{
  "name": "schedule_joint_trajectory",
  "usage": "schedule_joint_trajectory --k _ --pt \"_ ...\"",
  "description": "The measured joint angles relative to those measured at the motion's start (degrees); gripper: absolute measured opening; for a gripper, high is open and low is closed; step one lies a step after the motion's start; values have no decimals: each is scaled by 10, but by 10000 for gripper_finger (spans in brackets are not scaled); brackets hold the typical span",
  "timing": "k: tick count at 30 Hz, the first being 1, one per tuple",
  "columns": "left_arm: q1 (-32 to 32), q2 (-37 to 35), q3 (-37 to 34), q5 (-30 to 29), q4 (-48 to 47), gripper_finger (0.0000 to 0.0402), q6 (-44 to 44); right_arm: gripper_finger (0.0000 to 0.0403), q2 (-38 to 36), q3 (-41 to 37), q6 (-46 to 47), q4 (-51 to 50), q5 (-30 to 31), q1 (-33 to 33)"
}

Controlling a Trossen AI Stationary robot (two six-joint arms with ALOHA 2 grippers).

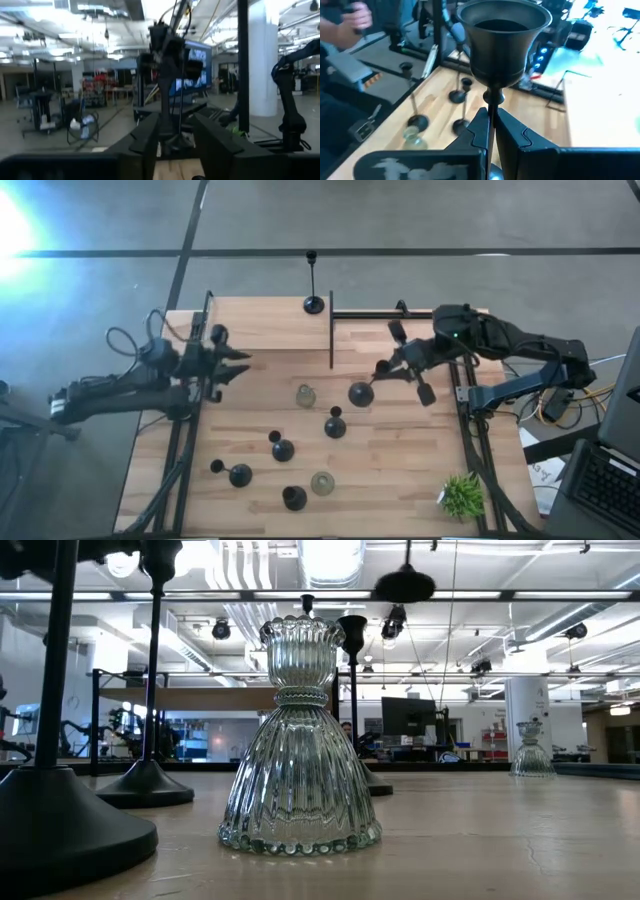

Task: Pick & Place candle stick holders
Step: Put the black candleholder on the shelf

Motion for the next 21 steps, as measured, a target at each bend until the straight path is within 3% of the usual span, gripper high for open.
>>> schedule_joint_trajectory --k 5,9,12,21 --pt "-8 127 86 26 -4 170 -7 11 39 32 7 0 6 -21" --pt "-25 215 150 78 1 176 26 11 86 63 21 -1 6 -29" --pt "-35 273 187 76 -10 176 36 11 117 95 27 -1 6 -31" --pt "-40 363 253 79 -29 176 57 11 161 168 17 -15 -20 -32"
